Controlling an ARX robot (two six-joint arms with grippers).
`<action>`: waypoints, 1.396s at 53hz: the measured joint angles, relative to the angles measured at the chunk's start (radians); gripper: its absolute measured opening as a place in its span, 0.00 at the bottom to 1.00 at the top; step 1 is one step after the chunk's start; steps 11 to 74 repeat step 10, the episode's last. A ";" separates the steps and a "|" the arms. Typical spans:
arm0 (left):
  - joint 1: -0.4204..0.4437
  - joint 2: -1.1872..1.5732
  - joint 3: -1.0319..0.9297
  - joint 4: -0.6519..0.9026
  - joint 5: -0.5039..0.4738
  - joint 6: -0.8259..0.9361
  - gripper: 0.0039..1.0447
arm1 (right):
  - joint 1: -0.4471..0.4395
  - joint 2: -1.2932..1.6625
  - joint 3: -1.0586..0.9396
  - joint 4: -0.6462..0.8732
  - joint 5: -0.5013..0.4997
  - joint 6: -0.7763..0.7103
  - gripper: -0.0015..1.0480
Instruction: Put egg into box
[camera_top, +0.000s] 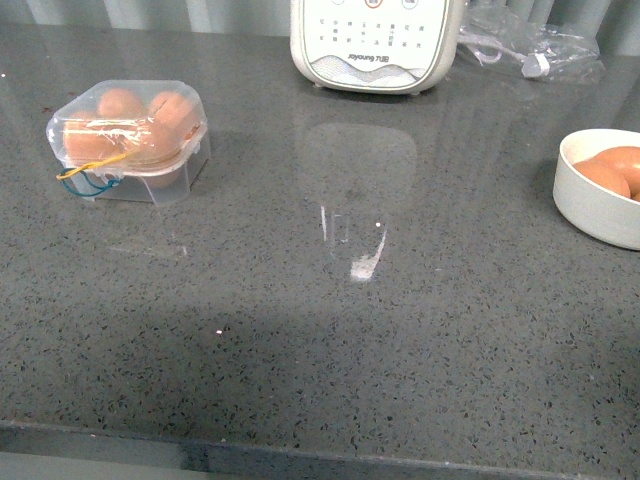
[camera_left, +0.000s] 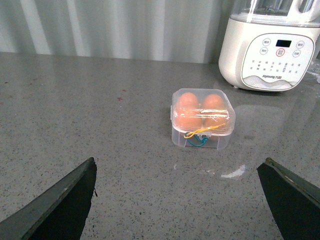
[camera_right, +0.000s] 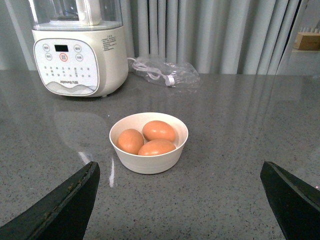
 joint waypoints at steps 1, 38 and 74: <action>0.000 0.000 0.000 0.000 0.000 0.000 0.94 | 0.000 0.000 0.000 0.000 0.000 0.000 0.93; 0.000 0.000 0.000 0.000 0.000 0.000 0.94 | 0.000 0.000 0.000 0.000 0.000 0.000 0.93; 0.000 0.000 0.000 0.000 0.000 0.000 0.94 | 0.000 0.000 0.000 0.000 0.000 0.000 0.93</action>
